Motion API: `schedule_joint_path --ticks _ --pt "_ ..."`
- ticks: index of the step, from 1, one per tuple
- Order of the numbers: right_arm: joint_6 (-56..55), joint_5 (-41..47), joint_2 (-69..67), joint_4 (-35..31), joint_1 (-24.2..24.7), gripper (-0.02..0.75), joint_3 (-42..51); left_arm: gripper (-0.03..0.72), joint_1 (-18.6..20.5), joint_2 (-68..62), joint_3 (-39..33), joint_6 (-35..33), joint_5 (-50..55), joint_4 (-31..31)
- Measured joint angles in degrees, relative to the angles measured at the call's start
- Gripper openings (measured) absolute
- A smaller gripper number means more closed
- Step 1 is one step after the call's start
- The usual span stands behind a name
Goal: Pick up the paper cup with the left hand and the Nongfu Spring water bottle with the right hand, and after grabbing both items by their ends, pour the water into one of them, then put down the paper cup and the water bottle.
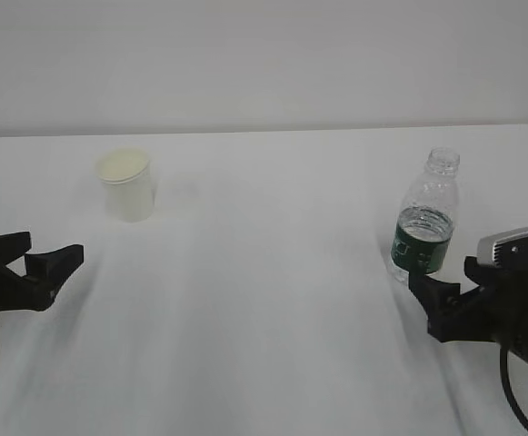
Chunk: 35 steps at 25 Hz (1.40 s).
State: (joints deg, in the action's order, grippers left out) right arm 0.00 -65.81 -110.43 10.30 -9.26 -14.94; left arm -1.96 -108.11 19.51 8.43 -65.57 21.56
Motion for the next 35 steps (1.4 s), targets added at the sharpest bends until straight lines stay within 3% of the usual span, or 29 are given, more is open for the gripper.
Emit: schedule_joint_path --ticks 35 --pt "-1.32 -0.08 -10.36 -1.30 0.00 0.617 -15.33 0.588 0.00 0.00 0.00 0.03 0.00 0.13"
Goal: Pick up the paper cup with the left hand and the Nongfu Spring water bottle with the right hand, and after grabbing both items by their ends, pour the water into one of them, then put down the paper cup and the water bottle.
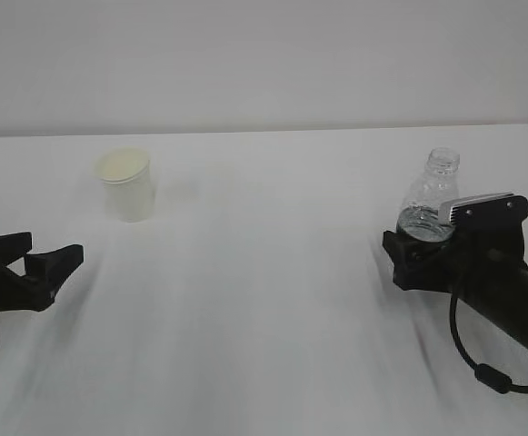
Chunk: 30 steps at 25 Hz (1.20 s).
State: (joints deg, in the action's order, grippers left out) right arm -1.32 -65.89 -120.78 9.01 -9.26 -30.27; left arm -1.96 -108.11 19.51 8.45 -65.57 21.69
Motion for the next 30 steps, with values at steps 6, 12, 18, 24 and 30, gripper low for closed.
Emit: schedule_joint_path --ticks 6,12,18,24,30 --pt "0.00 0.00 0.00 0.00 0.00 0.609 -2.17 0.588 0.00 0.00 0.00 0.00 0.00 0.00" --pt "0.00 0.26 0.00 0.00 0.00 0.599 -3.25 0.588 0.00 0.00 0.00 0.00 0.00 0.00" --pt "0.00 1.98 0.00 0.00 0.00 0.596 -3.25 0.588 0.00 0.00 0.00 0.00 0.00 -0.11" --pt "0.00 2.65 0.00 0.00 0.00 0.596 -3.25 0.588 0.00 0.00 0.00 0.00 0.00 -0.11" --pt "0.00 3.38 0.00 0.00 0.00 0.596 -3.25 0.588 0.00 0.00 0.00 0.00 0.00 -0.11"
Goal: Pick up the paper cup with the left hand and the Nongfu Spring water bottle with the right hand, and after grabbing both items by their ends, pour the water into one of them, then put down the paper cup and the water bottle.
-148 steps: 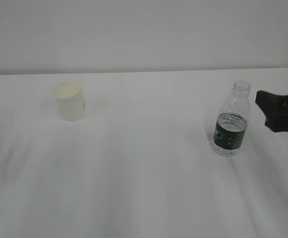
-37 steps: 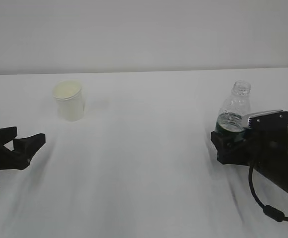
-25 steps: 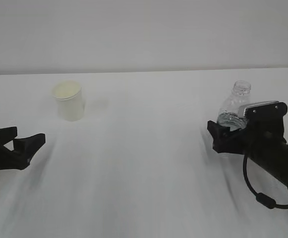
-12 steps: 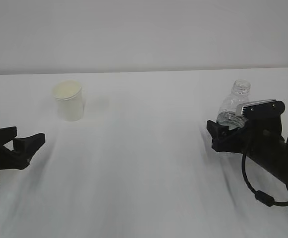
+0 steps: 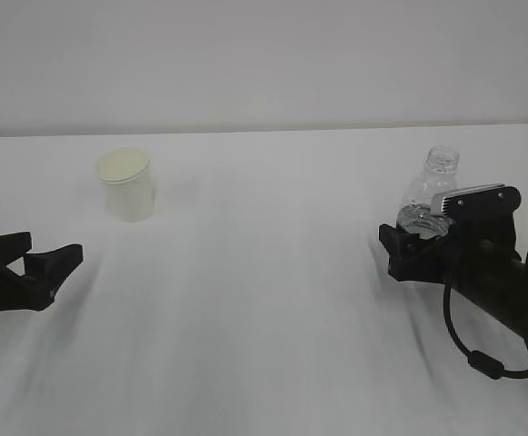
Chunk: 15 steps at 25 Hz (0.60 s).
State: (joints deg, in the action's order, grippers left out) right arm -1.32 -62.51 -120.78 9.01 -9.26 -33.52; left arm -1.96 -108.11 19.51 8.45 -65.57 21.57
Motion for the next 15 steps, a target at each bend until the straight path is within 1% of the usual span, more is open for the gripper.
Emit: schedule_joint_path --ticks 10,12,15 --pt "0.00 1.29 0.00 0.21 0.00 0.592 0.00 0.588 0.00 0.00 0.00 0.00 0.00 0.00" --pt "0.00 1.29 0.00 0.21 0.00 0.582 0.00 0.588 0.00 0.00 0.00 0.00 0.00 -0.07" --pt "0.00 1.29 0.00 0.30 0.00 0.535 -0.10 0.588 0.00 0.00 0.00 0.00 0.00 -0.07"
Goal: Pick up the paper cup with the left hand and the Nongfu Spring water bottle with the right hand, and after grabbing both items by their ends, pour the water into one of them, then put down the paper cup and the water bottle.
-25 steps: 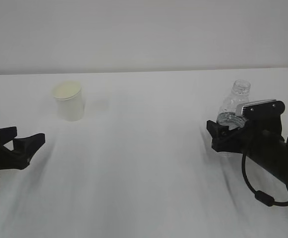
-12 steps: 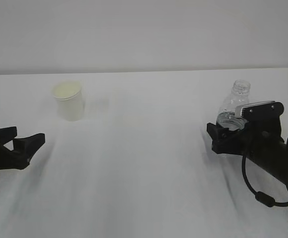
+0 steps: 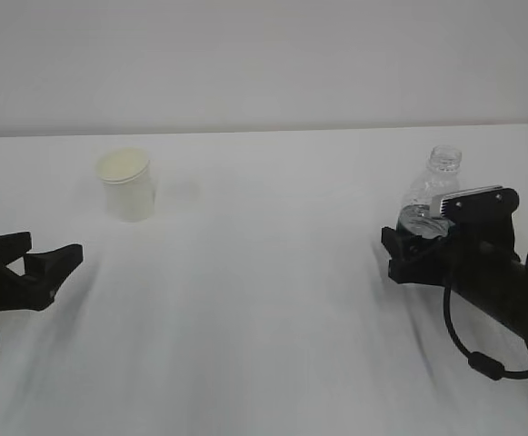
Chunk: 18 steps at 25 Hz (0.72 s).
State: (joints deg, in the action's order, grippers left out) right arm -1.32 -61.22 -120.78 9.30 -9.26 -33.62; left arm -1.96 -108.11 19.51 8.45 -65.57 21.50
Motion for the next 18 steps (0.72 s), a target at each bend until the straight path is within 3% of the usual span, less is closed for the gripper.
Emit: schedule_joint_path --ticks 5,18 --pt "0.00 0.00 0.00 0.47 0.00 0.492 -0.10 0.588 0.00 0.00 0.00 0.00 0.00 0.00" --pt "0.00 2.85 1.19 3.23 0.00 0.490 -0.10 0.587 0.00 0.00 0.00 0.00 0.00 0.00"
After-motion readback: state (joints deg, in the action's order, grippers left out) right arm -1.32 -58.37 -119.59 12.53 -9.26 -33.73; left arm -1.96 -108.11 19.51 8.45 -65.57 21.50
